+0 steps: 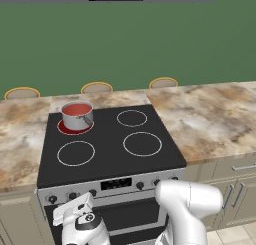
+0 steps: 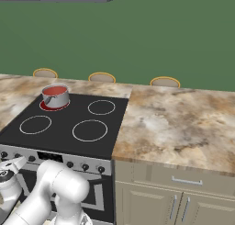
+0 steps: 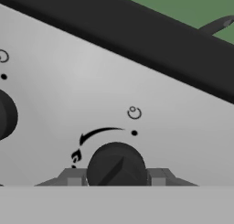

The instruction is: Wait until the marinara sauce is simmered to a deep red color and then turn off the stove.

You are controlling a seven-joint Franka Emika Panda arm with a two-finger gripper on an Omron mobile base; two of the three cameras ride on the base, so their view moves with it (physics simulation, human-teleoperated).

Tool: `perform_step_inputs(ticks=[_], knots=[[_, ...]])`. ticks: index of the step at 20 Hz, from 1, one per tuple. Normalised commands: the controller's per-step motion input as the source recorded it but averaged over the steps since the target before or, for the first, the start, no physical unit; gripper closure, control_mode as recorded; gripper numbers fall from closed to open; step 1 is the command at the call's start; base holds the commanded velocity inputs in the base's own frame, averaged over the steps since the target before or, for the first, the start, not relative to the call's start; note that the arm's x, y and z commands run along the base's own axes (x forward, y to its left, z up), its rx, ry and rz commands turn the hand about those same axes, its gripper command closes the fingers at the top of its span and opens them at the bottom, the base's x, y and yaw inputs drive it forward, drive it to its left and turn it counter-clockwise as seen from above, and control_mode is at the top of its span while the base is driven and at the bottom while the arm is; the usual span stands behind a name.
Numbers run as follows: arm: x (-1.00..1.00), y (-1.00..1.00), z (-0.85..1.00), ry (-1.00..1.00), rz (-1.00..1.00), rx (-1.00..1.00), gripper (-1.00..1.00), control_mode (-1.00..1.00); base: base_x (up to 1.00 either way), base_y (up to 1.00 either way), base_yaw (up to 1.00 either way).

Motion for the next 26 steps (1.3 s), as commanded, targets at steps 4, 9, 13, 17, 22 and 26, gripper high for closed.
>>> perform_step_inputs(ticks=[4,9,13,17,22,26], knots=[[0.00,0.00,0.00,0.00,0.00,0.00,1.00,-1.00,0.00,0.00,0.00],[0.00,0.00,0.00,0.00,0.00,0.00,1.00,-1.00,0.00,0.00,0.00],[0.00,0.00,0.00,0.00,0.00,0.00,1.00,-1.00,0.00,0.00,0.00],[0.00,0.00,0.00,0.00,0.00,0.00,1.00,-1.00,0.00,0.00,0.00],[0.00,0.00,0.00,0.00,0.00,0.00,1.00,-1.00,0.00,0.00,0.00],[0.00,0.00,0.00,0.00,0.00,0.00,1.00,-1.00,0.00,0.00,0.00]])
